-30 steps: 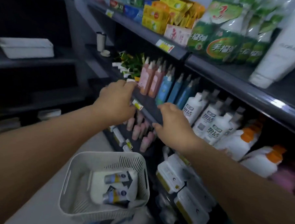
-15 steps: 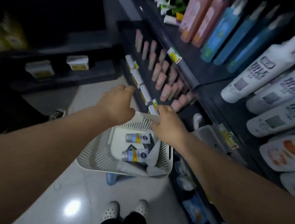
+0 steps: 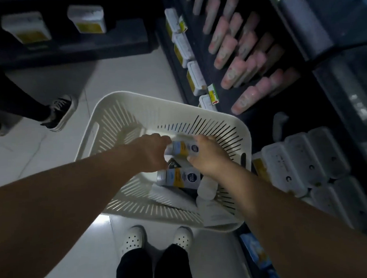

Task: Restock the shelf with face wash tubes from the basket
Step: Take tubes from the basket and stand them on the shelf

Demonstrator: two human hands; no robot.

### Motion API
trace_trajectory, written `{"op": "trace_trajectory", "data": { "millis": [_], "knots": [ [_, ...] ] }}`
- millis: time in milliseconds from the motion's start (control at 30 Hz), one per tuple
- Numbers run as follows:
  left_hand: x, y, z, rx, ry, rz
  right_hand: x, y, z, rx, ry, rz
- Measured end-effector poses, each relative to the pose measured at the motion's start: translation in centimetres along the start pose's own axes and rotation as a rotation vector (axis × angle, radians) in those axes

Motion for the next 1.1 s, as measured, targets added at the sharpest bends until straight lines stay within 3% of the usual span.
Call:
{"op": "trace_trajectory", "data": {
  "millis": [233, 400, 700, 933, 1100],
  "knots": [
    [4.8, 2.0, -5.8, -0.025, 0.135, -0.074, 6.4, -0.3, -4.2, -0.236, 0.014, 0.046],
    [6.7, 2.9, -9.5, 0.063, 0.296, -0.019, 10.1, -0.8, -7.0, -0.360, -0.007, 0.062],
    [6.9, 5.1, -8.9, 0.117, 0.270, -0.026, 11.3, -0.7, -8.7, -0.422, -0.022, 0.010],
    [2.9, 7.7, -4.6, 0.027, 0.184, 0.027, 7.5, 1.2, -4.9, -0.325, -0.188, 0.032],
    [-1.7, 5.9, 0.6, -0.017, 0.105, -0.005, 3.3, 2.8, 0.1, -0.035, -0.139, 0.074]
  ]
}}
Point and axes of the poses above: each hand's wrist, its own x-axis towards the middle knuckle, its own z-axis out of the back of the hand, y = z × x, the point moved 3 cm from there along x, towards the middle knuckle, and after that the axes turned 10 degrees about -x, right-handed, at the moved point
